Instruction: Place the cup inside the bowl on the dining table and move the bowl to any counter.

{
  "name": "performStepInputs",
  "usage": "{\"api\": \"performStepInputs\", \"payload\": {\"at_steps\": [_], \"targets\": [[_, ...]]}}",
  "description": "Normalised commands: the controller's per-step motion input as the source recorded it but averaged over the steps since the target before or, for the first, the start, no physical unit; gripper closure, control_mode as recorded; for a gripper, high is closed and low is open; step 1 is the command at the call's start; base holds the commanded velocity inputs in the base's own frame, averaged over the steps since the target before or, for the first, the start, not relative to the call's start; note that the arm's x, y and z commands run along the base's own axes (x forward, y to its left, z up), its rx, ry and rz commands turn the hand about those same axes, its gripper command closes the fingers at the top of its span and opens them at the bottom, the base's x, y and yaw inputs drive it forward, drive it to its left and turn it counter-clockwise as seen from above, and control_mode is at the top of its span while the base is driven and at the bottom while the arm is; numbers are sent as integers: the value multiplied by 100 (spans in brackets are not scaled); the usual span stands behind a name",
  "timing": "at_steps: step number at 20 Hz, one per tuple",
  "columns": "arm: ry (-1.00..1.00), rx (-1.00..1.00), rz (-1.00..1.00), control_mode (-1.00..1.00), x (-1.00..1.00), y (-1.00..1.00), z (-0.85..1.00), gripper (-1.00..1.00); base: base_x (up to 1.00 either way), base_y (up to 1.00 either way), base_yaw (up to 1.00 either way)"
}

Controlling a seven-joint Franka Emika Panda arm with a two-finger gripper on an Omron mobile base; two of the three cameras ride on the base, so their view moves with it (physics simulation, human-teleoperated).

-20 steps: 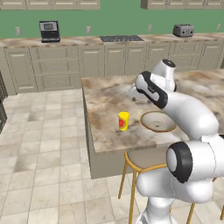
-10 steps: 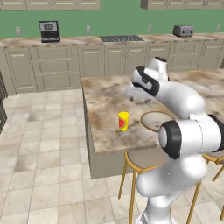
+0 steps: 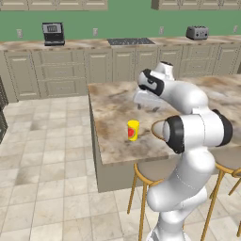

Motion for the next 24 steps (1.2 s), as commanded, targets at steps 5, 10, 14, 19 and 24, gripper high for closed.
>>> {"api": "performStepInputs", "payload": {"at_steps": [5, 10, 14, 19, 24], "targets": [[1, 0, 0, -100, 24, 0, -43, -100, 0, 0, 0], [0, 0, 0, -100, 31, 0, -40, -100, 0, 0, 0], [0, 0, 0, -100, 33, 0, -34, -100, 0, 0, 0], [0, 1, 0, -100, 5, 0, -8, -100, 0, 0, 0], [0, 3, 0, -100, 0, 2, 0, -100, 0, 0, 0]]}}
